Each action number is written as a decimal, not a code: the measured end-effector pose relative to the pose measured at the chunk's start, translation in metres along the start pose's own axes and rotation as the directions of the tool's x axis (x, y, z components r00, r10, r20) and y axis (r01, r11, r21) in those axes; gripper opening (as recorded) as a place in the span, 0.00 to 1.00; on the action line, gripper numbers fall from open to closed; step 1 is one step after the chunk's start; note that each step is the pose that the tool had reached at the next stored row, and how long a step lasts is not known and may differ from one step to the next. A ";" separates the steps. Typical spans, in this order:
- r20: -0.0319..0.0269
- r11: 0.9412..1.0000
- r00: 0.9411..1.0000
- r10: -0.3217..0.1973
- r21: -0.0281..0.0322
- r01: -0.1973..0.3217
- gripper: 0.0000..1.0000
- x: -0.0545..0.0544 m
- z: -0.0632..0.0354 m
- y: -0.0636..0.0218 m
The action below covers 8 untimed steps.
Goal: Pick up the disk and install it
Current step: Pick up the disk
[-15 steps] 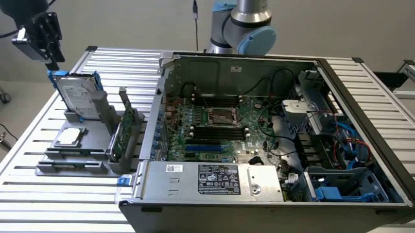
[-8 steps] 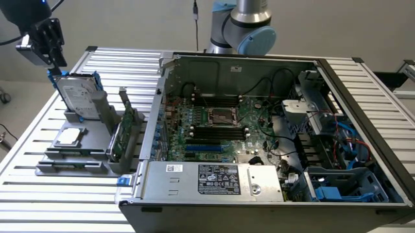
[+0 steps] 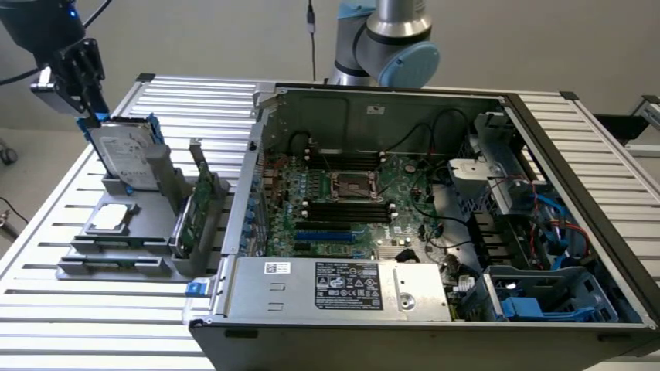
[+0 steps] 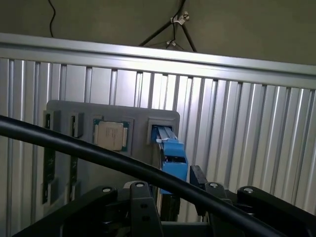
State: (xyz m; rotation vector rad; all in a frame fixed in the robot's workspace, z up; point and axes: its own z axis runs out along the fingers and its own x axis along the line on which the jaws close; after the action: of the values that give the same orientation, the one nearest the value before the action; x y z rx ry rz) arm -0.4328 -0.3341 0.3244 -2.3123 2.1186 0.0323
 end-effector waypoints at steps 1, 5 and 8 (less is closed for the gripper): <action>0.002 1.000 1.000 0.000 0.000 0.000 0.42 0.001 0.0015 0.0000; 0.011 1.000 1.000 0.000 0.001 0.000 0.42 0.003 0.0074 -0.0003; 0.014 1.000 1.000 0.000 0.001 0.000 0.42 0.004 0.0121 -0.0003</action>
State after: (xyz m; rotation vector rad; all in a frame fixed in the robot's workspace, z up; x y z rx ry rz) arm -0.4323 -0.3380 0.3122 -2.3045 2.1118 0.0468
